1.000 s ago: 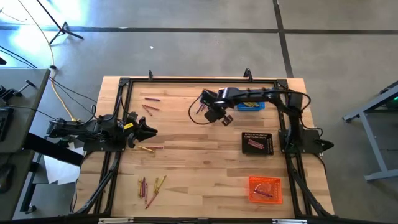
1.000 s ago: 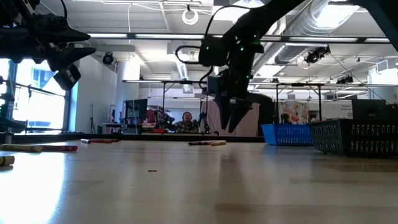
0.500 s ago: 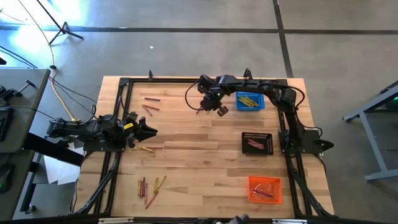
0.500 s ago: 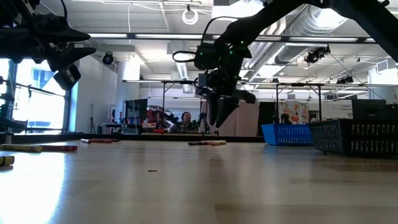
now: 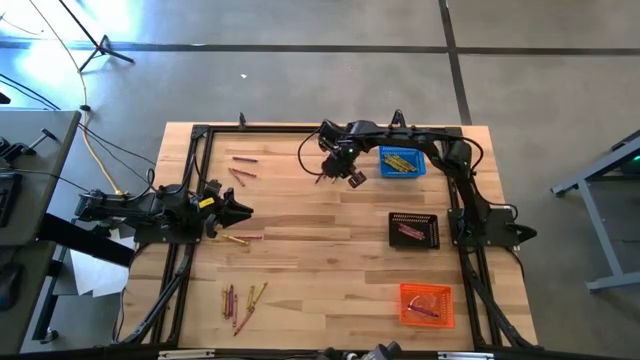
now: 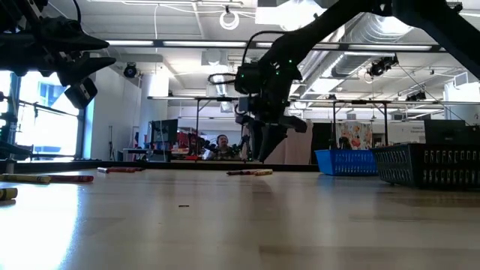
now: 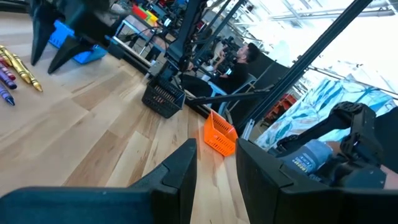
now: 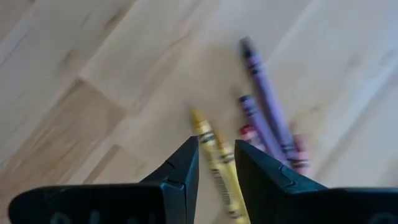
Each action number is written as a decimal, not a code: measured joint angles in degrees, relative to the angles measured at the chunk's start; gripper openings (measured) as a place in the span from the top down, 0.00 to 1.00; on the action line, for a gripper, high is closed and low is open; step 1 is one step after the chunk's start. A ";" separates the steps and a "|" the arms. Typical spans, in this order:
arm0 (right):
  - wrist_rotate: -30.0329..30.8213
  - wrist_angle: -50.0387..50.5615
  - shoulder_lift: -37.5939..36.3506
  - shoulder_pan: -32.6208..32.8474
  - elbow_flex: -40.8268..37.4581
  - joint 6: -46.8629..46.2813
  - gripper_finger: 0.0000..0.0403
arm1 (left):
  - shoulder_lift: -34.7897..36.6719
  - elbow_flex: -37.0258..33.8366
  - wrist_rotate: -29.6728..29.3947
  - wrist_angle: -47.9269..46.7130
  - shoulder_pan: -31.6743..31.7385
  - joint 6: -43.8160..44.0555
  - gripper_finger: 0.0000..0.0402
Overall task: Sort crayons
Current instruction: Put the yellow crayon into the blue bin
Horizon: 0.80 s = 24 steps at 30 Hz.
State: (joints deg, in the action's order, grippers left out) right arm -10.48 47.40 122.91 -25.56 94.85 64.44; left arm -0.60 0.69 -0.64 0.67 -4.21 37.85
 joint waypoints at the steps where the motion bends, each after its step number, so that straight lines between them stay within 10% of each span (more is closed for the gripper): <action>1: 0.33 0.61 0.51 0.03 -0.04 0.05 0.78 | 0.02 0.00 0.00 0.04 0.00 0.02 0.75; 24: 0.13 -0.41 3.33 -2.86 -0.04 -1.13 0.78 | 0.02 0.00 0.02 0.02 0.00 0.00 0.75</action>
State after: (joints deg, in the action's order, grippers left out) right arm -10.35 46.98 126.23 -28.42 94.80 63.31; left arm -0.58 0.69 -0.62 0.69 -4.21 37.85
